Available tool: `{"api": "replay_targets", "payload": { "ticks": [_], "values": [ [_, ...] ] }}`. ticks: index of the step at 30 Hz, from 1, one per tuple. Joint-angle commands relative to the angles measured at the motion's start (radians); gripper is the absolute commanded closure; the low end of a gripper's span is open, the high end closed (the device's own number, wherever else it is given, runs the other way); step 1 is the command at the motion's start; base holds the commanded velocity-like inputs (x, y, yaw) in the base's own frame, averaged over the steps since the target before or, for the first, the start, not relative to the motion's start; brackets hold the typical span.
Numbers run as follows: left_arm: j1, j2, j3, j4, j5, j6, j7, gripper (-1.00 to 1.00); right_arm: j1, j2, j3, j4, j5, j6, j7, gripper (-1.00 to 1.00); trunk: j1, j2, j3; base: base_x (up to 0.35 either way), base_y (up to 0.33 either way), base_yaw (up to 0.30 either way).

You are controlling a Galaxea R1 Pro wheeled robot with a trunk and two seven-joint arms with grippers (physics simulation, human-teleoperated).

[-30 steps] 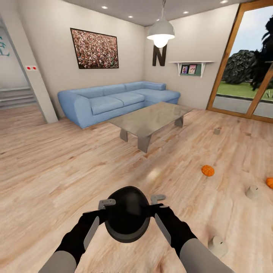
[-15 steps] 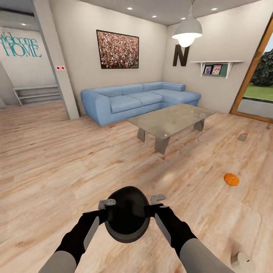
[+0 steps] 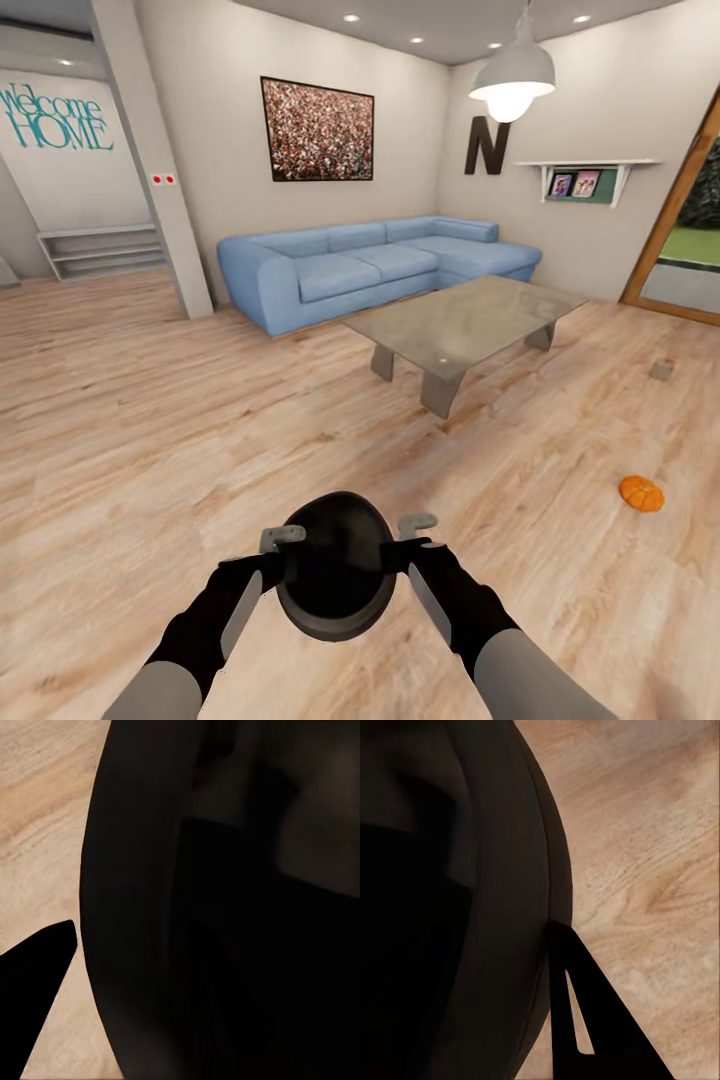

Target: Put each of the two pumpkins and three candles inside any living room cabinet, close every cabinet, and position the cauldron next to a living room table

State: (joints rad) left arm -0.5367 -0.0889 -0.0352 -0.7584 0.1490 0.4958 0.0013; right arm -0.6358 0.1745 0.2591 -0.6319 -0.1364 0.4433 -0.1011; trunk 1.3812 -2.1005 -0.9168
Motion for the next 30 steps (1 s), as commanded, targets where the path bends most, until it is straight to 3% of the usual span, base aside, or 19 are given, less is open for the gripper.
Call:
{"api": "replay_targets", "payload": {
  "ticks": [1, 30],
  "values": [
    [0.000, 0.000, -0.003, -0.001, 0.023, 0.004, 0.000, 1.00, -0.001, 0.000, 0.004, -0.066, -0.034, 0.002, 0.038, 1.00, 0.000, 0.000, -0.001, 0.293, 0.136, 0.000],
    [0.000, 0.000, -0.005, -0.001, 0.021, 0.004, 0.000, 1.00, -0.002, 0.000, 0.005, -0.066, -0.034, 0.002, 0.039, 1.00, 0.000, 0.000, -0.001, 0.293, 0.120, 0.000]
  ]
}}
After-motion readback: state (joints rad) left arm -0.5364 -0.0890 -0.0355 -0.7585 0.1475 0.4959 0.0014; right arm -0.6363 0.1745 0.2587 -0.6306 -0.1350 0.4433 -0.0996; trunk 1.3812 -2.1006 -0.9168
